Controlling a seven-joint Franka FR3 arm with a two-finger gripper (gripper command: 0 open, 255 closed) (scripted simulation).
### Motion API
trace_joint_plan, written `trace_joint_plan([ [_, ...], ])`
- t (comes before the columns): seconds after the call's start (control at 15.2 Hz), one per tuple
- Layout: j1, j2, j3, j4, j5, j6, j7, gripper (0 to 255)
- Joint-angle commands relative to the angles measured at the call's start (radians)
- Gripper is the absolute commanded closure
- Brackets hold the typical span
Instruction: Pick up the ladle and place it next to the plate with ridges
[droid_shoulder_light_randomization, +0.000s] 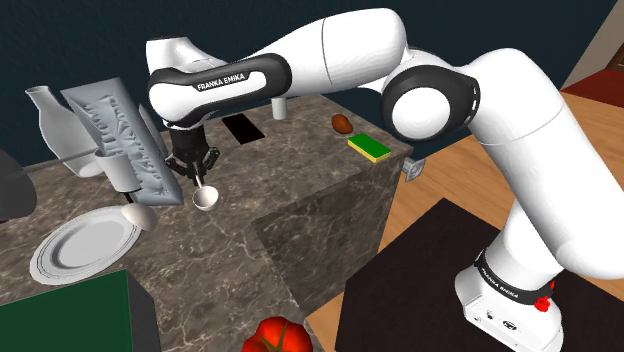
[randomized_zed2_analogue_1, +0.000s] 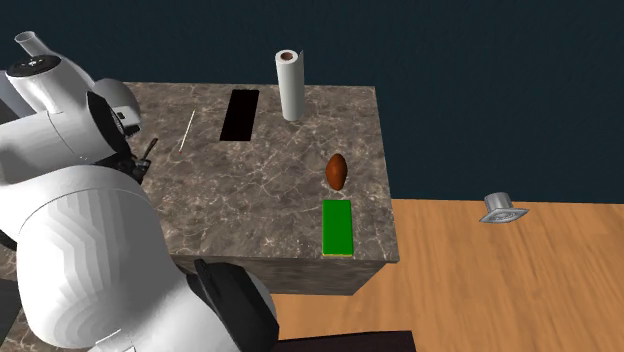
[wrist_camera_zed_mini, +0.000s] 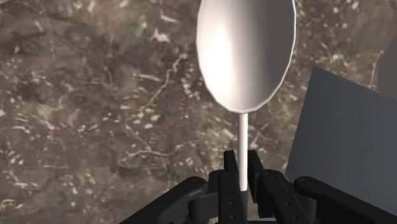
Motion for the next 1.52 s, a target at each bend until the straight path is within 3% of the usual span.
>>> trace_joint_plan([
  [0.0,0.006,0.009,0.002,-0.005,0.000,0.001,0.002,255],
  [0.26,0.006,0.009,0.002,-0.005,0.001,0.001,0.002,255],
  [0.33,0.006,0.013,0.002,0.003,0.001,-0.004,0.001,0],
  [0.66,0.006,0.009,0.002,-0.005,0.001,0.001,0.002,0],
  [0.92,0.002,-0.016,0.003,0.078,0.002,-0.108,0.002,0],
  [1.45,0.002,-0.016,0.003,0.078,0.002,-0.108,0.002,0],
])
